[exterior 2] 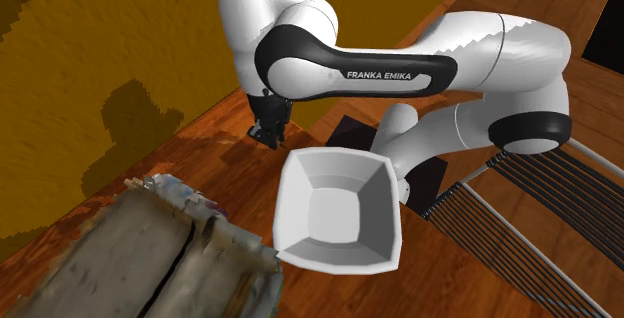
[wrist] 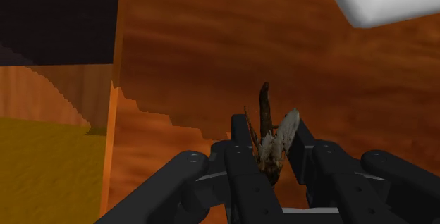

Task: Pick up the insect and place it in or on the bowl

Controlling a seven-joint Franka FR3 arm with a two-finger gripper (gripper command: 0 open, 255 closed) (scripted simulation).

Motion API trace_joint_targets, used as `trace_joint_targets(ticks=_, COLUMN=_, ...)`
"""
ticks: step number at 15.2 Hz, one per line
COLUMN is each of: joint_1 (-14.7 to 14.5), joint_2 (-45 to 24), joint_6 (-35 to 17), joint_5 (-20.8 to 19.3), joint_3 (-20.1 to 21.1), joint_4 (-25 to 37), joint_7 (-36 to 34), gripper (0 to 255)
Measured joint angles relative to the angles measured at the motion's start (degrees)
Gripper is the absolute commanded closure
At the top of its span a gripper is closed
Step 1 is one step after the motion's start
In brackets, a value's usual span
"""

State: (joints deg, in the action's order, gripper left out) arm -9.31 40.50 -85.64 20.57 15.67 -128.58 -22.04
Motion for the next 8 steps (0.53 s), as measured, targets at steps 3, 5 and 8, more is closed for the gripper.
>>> trace_joint_targets(ticks=3, joint_1=0.12, joint_2=-0.97, joint_6=1.84, joint_5=-0.24, joint_3=-0.16, joint_4=2.89, joint_7=-0.60, gripper=255)
trace_joint_targets(ticks=5, joint_1=0.20, joint_2=-1.44, joint_6=3.34, joint_5=-0.45, joint_3=-0.42, joint_4=4.88, joint_7=-0.92, gripper=255)
trace_joint_targets(ticks=8, joint_1=0.32, joint_2=-2.31, joint_6=5.23, joint_5=-0.74, joint_3=-0.73, joint_4=7.64, joint_7=-1.33, gripper=255)
